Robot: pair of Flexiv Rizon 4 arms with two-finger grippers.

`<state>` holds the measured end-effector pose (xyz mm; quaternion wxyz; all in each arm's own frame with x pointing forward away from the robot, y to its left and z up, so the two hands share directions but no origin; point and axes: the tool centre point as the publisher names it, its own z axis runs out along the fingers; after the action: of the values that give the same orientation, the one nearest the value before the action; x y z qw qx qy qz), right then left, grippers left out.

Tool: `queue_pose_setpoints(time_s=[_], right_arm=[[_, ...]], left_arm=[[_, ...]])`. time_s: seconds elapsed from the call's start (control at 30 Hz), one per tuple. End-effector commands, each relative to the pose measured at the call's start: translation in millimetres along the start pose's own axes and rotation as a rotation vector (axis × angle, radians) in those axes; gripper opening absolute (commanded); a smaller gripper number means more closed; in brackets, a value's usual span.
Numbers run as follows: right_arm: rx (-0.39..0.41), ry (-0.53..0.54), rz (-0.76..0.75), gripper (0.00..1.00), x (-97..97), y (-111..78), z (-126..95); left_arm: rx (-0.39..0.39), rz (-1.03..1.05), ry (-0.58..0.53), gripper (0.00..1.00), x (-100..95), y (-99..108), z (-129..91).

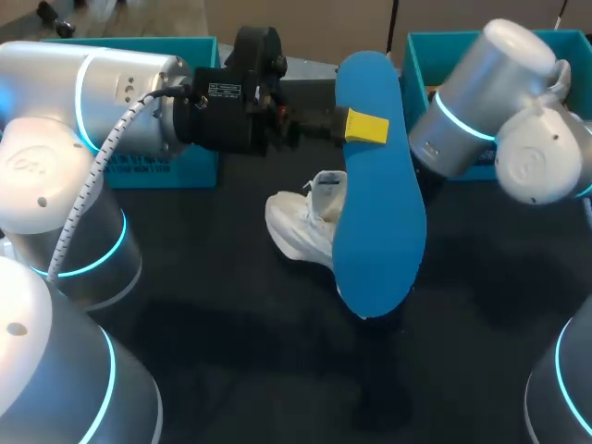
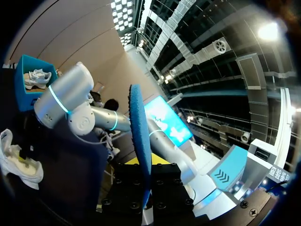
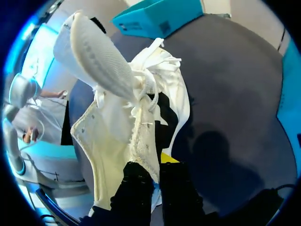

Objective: Take the shoe out of the shoebox, open the shoe tongue, remove and reinsert the insole, then place the shoe into the shoebox

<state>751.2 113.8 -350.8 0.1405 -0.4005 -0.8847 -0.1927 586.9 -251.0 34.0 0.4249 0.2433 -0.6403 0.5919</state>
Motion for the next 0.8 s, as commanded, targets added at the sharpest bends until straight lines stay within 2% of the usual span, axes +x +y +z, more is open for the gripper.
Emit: queue_pose_setpoints(time_s=[0.03, 0.07, 0.53, 0.8], right_arm=[[-0.098, -0.022, 0.092, 0.0, 3.9, -5.6, -1.6], [-0.115, -0.021, 0.115, 0.0, 4.5, -4.8, -1.9], [-0.112, -0.04, 0.315, 0.0, 3.2, 13.1, 7.8], [-0.169, -0.11, 0.442, 0.0, 11.5, 4.6, 6.1]], left_arm=[[0.002, 0.0, 0.0, 0.0, -0.7, 0.9, 1.7], [0.002, 0.0, 0.0, 0.0, -0.7, 0.9, 1.7], [0.002, 0.0, 0.0, 0.0, -0.7, 0.9, 1.7], [0.002, 0.0, 0.0, 0.0, -0.7, 0.9, 1.7]])
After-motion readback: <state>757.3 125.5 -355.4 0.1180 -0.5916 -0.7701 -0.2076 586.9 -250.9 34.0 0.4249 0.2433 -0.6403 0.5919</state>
